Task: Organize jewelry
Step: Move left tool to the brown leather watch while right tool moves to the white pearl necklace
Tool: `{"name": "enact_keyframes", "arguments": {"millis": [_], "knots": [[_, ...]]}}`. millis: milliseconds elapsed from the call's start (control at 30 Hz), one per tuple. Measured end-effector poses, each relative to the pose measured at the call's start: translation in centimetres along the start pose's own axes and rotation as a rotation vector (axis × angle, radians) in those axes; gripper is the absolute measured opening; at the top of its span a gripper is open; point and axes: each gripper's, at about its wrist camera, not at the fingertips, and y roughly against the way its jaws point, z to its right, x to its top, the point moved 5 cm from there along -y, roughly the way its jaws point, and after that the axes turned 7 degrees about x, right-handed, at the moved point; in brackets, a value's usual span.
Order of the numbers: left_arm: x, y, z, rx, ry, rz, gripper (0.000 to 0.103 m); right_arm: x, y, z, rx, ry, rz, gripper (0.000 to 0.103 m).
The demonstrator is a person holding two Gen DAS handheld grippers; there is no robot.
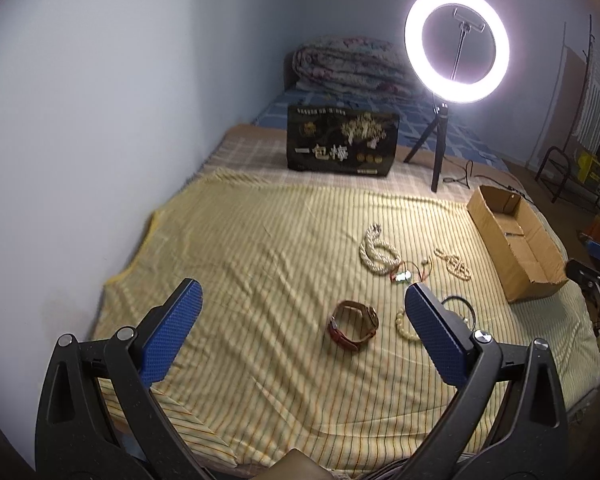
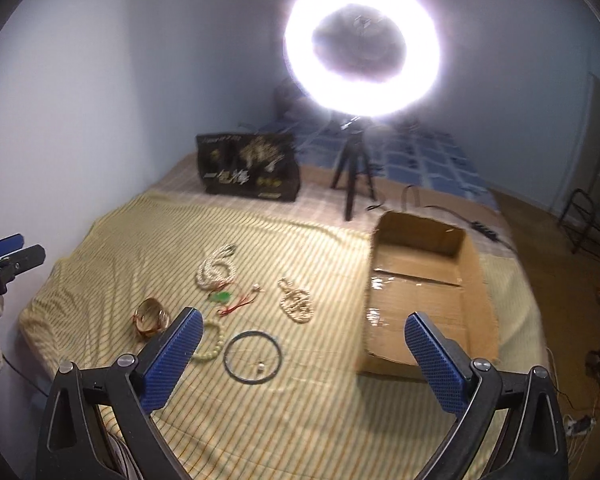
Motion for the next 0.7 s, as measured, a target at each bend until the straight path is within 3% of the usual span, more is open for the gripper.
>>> {"name": "enact_keyframes", "arguments": {"millis": [133,267,367,567,700], "knots": [[-1.0,-2.1,0.0,-0.040,0.023,-0.062,0.095,0.6,-2.5,-0.6,0.062,0.019,-0.041,0.097],[-2.2,-3.9,0.3,-0.077,0.037,-0.132,0.081,1.4,-4.9,-2.0,0.127,0.064,-0.067,0.096],[-3.1,-5.2,0.5,-0.105,0.054,-0.183,0.073,2.0,-6.8,-3.5,0.179,0.120,-0.097,0.084],[-4.3,-7.6,1.2,-0.124,0.069,-0.240,0.072,2.9,-10.7,-6.5,0.282,0.172,-0.166,0.079],[-4.9,-9.0,1.7,-0.132,0.068,-0.268,0.068,2.9,-13.4,-7.8,0.333,0.196,-0.221,0.068]]}}
